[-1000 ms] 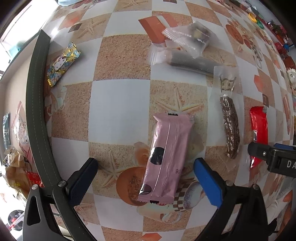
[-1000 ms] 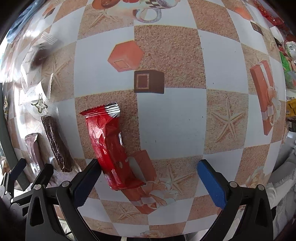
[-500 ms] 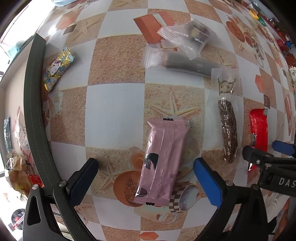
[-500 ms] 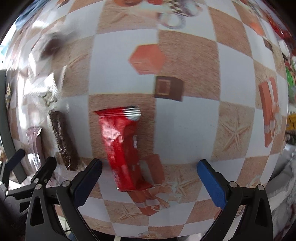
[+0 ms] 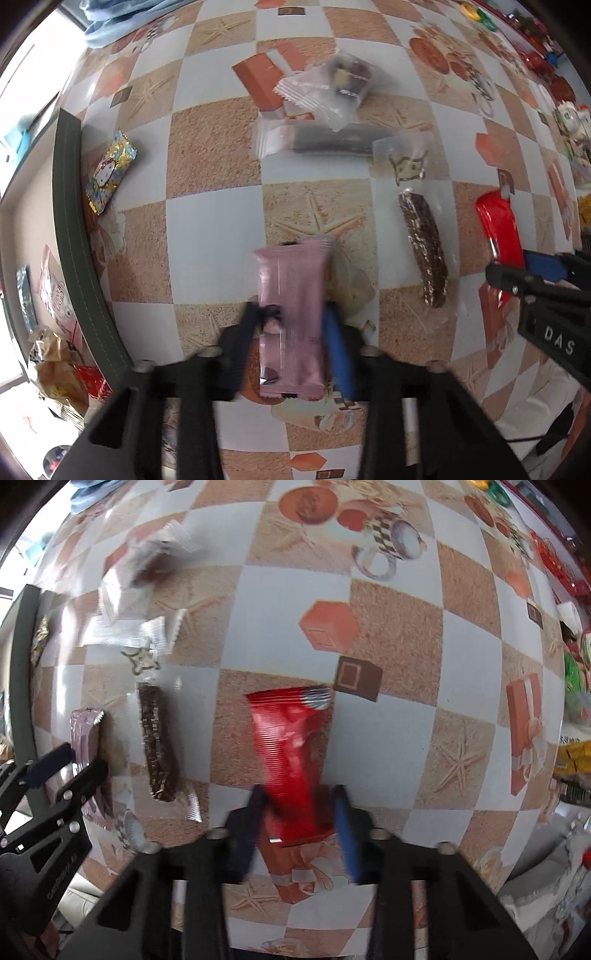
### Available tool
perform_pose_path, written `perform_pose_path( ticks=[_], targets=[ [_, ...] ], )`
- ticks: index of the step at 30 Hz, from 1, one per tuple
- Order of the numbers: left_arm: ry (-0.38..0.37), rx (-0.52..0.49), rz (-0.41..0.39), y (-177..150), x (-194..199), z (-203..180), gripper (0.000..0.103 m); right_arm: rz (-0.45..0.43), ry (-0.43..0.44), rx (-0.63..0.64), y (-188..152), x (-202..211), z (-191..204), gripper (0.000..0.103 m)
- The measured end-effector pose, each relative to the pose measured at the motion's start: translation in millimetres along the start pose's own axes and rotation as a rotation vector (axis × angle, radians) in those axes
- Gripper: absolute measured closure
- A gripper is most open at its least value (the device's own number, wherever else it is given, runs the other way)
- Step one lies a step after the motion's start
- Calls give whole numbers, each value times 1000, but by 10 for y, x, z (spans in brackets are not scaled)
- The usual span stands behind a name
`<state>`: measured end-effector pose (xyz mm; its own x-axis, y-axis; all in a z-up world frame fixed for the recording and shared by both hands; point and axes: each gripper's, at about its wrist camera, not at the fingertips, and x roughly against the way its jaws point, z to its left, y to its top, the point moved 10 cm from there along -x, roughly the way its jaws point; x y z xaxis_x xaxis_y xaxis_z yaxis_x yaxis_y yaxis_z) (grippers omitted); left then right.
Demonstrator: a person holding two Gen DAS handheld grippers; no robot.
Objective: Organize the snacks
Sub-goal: 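Grasp the pink bar with the left tool while the right tool grasps the red bar, then carry the pink bar and red bar over the tray with both tools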
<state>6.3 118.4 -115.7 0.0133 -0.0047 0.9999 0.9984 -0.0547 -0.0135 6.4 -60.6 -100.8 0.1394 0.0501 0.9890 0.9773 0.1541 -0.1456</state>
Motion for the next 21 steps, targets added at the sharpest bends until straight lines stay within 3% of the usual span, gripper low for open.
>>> perform_pose_path(
  ticks=[3,9,21],
  targets=[
    [-27,10,7,5,28,-17,77,5,44,-20,5,11,61,75],
    [-28,-4,-18,2,159,55,77,28,134,-94,-81,12,110,75],
    [-42,8,-86,-132,538,95,77,-5,215,-157,-246,218,32,75]
  ],
)
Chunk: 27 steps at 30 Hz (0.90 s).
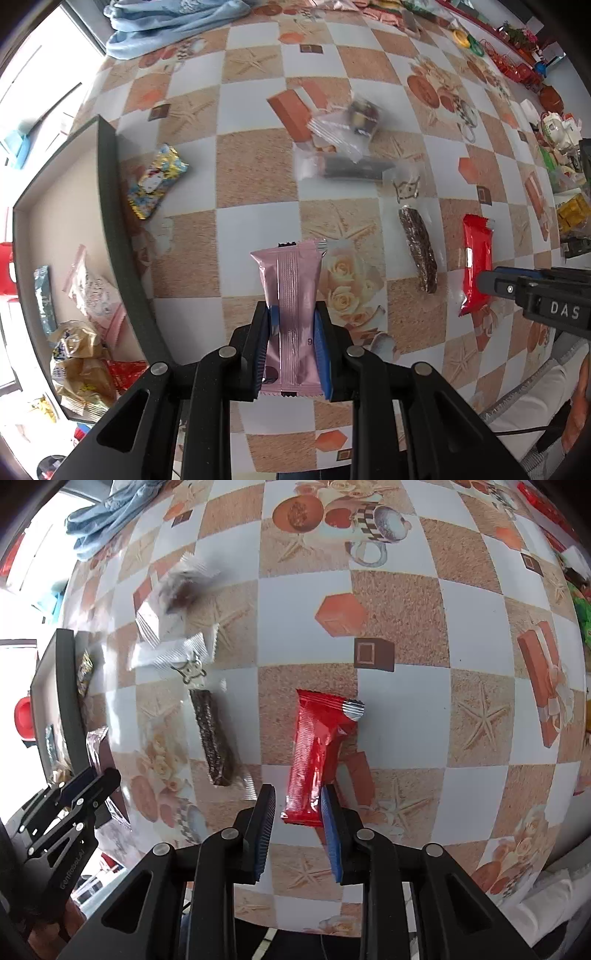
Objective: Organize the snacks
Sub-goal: 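Carry the pink bar and red bar over the tray with both tools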
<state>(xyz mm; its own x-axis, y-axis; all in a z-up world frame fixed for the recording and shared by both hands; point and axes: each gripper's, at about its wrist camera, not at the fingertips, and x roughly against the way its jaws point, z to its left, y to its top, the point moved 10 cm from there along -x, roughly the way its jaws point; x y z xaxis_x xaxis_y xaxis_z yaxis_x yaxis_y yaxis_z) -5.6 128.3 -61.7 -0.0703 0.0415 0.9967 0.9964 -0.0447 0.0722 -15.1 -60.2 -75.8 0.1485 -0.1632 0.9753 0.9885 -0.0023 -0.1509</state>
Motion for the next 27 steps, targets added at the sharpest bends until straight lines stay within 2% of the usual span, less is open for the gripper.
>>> perform_pose_path(
  ticks=[5,6,7,8,11,12,13,15,17,18,19,20,23,27],
  targets=[
    [4,23,-7,-36,107,84,77,19,-111,-52,0,-98,-217,73],
    [5,23,-11,-52,122,105,77,18,-107,-73,51,-104,-285,48],
    [9,21,-17,-67,161,118,77,16,-111,-91,127,-86,-300,15],
    [14,19,-22,-86,193,128,77,-1,-113,-118,147,-88,-337,11],
    [22,22,-26,-148,256,152,77,1,-106,-117,155,-166,-296,12],
    [24,24,-25,-169,273,150,77,3,-119,-108,154,-192,-287,16],
    [26,26,-23,-186,283,153,77,6,-129,-102,158,-233,-256,28],
    [29,29,-23,-225,289,180,77,11,-175,-87,135,-275,-250,32],
    [29,34,-22,-261,318,192,77,1,-199,-49,133,-270,-212,40],
    [27,34,-24,-311,350,336,77,-8,-206,-23,131,-283,-108,58],
    [26,36,-26,-326,364,356,77,-13,-209,-6,113,-312,20,81],
    [26,40,-30,-341,383,387,77,-8,-208,12,107,-303,64,81],
    [18,57,-49,-352,428,472,77,0,-124,-19,93,-207,86,81],
    [6,90,-78,-257,383,690,77,-33,10,-49,62,-1,262,81]
  ],
)
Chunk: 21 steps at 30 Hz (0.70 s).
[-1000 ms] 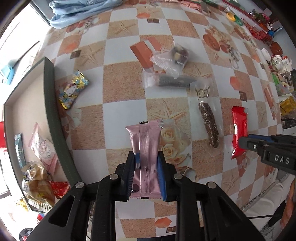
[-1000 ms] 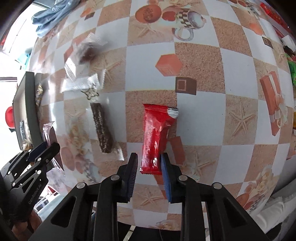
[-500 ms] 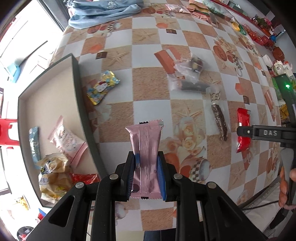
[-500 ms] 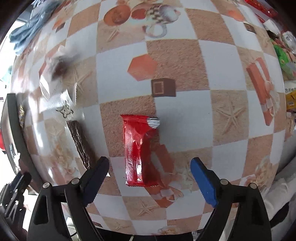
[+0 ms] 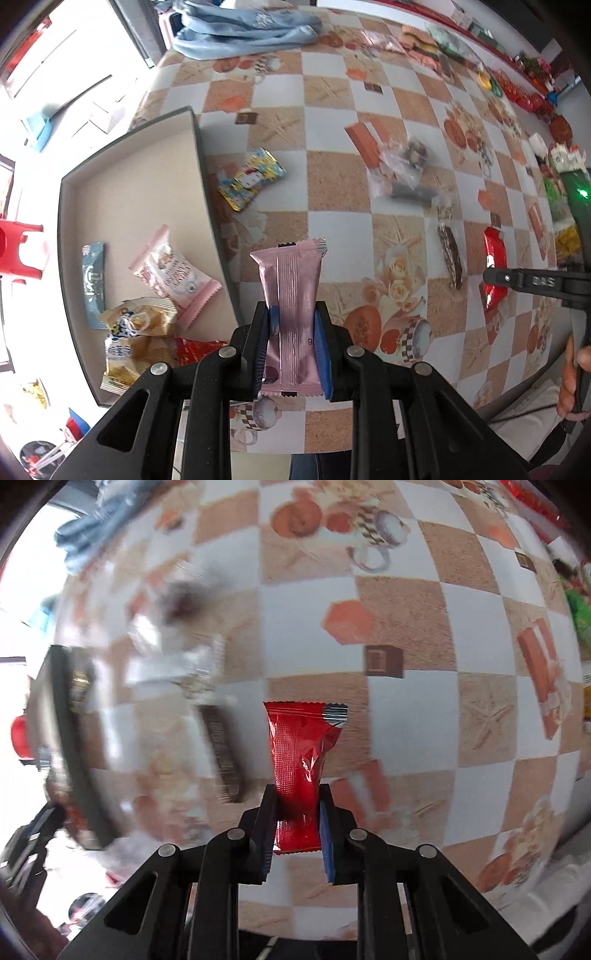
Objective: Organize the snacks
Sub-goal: 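Carry the pink bar and red bar over the tray with both tools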
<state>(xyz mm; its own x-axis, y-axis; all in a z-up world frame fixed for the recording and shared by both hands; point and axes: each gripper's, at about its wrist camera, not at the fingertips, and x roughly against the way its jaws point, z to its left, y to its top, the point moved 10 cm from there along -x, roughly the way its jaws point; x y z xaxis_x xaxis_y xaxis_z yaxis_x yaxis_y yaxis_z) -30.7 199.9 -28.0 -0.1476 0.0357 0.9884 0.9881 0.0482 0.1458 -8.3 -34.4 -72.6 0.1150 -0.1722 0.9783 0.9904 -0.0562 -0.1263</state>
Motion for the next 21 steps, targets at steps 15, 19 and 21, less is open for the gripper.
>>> perform_pose_path(
  ticks=[15,19,21],
  targets=[
    [29,189,-53,-8,111,861,77,-2,183,291,59,280,1891,81],
    [42,246,-40,-137,93,1128,77,29,212,374,-18,173,2434,81],
    [48,270,-35,-196,86,1245,77,47,220,412,-88,107,2711,81]
  ],
)
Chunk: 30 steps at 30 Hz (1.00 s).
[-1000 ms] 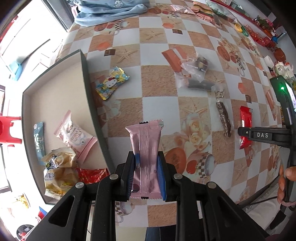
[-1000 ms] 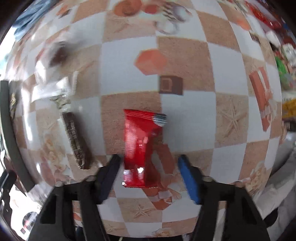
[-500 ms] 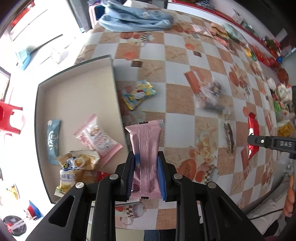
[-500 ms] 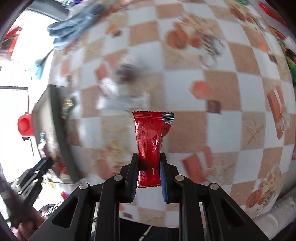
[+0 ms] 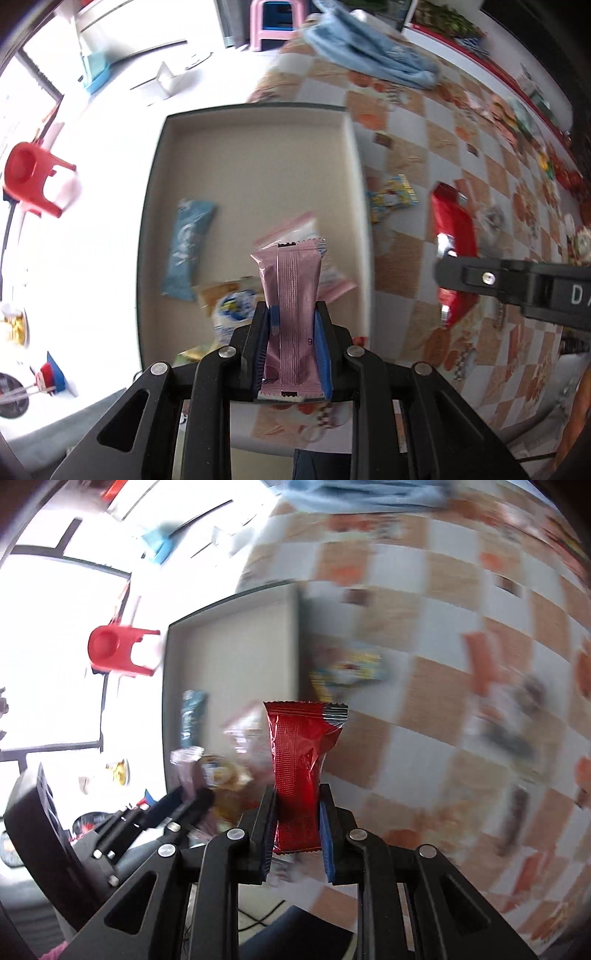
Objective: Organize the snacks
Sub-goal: 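Carry the pink bar and red bar over the tray with both tools, then open both tools to drop the pink and red bars into the tray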
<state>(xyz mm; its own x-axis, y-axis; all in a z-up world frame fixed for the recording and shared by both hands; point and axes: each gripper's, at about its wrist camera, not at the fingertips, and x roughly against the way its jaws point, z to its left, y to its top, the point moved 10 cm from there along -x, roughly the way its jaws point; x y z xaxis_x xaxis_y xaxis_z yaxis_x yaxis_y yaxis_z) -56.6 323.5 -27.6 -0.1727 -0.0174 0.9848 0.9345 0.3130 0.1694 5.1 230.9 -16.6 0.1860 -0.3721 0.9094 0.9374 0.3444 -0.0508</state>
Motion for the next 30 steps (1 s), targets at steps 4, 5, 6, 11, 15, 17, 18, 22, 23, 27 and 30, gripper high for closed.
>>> perform_pose_path(
  ticks=[4,5,6,11,15,17,18,22,23,27,30],
  targets=[
    [10,22,8,-29,-20,154,77,36,-1,43,50,-234,322,81],
    [9,28,10,-38,-22,181,76,42,-5,54,52,-275,374,81],
    [10,32,13,-42,-26,199,69,48,-13,64,48,-314,415,81],
    [46,47,-24,-11,46,293,31,58,-83,88,40,-411,423,34],
    [34,49,-31,21,73,292,27,15,-124,24,74,-295,97,0],
    [34,41,-34,29,80,258,25,-9,-178,-54,36,-221,-267,0],
    [33,34,-35,30,86,233,25,-29,-206,-95,16,-161,-461,0],
    [48,-6,-42,46,133,147,25,-125,-340,-314,-183,105,-1489,0],
    [53,-13,-44,45,152,136,25,-157,-390,-381,-283,196,-1865,0],
    [81,-34,-40,12,215,133,25,-215,-515,-516,-609,346,-2888,0],
    [107,-43,-34,-22,267,134,25,-257,-525,-549,-774,328,-3309,0]
  ],
)
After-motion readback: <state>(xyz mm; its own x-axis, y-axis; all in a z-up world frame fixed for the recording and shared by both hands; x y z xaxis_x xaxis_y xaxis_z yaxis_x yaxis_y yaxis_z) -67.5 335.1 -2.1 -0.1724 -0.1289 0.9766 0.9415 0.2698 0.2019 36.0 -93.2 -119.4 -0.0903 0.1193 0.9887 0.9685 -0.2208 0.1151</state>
